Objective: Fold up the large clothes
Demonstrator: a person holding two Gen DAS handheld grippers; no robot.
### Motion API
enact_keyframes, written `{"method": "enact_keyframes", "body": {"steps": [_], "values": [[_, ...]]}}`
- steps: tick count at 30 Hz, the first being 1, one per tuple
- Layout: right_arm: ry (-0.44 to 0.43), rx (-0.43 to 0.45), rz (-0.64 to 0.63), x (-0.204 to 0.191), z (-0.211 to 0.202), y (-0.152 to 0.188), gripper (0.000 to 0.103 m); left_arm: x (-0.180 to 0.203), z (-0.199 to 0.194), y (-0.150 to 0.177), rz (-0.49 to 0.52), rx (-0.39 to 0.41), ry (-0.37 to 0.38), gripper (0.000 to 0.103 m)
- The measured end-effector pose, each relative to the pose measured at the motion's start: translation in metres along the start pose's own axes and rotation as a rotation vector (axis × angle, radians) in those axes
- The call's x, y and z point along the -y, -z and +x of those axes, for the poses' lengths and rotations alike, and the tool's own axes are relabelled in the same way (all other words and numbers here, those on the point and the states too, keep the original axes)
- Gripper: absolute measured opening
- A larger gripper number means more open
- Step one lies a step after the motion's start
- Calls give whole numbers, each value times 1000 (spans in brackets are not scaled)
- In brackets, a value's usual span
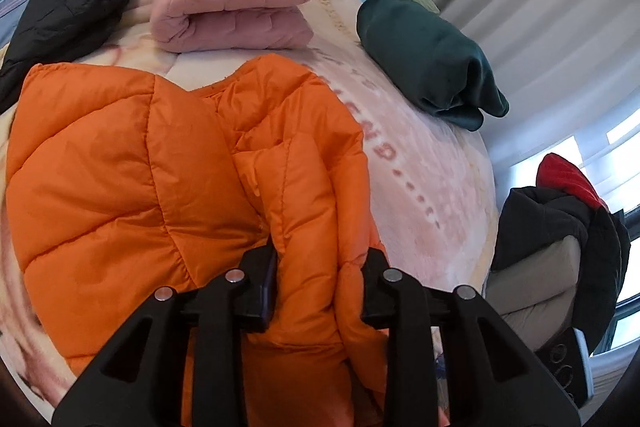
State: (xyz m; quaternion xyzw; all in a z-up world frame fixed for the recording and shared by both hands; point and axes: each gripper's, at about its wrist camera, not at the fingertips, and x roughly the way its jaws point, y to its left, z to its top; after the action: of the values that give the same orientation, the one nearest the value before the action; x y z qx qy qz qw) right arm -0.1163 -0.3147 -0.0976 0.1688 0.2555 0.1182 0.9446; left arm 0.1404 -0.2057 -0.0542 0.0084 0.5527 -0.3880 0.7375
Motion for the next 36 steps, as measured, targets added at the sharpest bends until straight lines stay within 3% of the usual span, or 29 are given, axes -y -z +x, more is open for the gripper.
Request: {"method": "enact_keyframes", "body": {"steps": [2, 3, 4, 6, 8, 10, 14, 20, 22, 27, 33, 36], "values": [[140, 13, 24, 15, 5, -7, 62, -1, -5, 1, 6, 15, -5, 29], [175, 2, 80, 25, 8, -7, 57, -3, -13, 3, 9, 34, -8, 28], [185, -11, 139, 39, 16, -12, 47, -4, -17, 4, 9, 48, -11, 27], [163, -55, 230, 65, 39, -19, 44, -10, -34, 10, 11, 90, -7, 26], [152, -98, 242, 69, 62, -26, 44, -19, -56, 20, 9, 144, 6, 26], [111, -116, 206, 67, 82, -34, 43, -34, -85, 35, -3, 217, 29, 26], [141, -179, 113, 49, 138, -58, 22, -67, -132, 63, -45, 385, 123, 26], [138, -323, 46, 37, 228, -66, 17, -95, -143, 84, -121, 468, 214, 26], [167, -321, 42, 36, 225, -68, 16, -92, -142, 83, -121, 470, 225, 26], [201, -252, 44, 38, 179, -63, 28, -67, -117, 61, -52, 383, 206, 27], [113, -244, 173, 73, 167, -53, 28, -30, -34, 20, -28, 224, 93, 31], [82, -235, 234, 86, 161, -49, 28, -28, -3, 12, -23, 196, 97, 33]]}}
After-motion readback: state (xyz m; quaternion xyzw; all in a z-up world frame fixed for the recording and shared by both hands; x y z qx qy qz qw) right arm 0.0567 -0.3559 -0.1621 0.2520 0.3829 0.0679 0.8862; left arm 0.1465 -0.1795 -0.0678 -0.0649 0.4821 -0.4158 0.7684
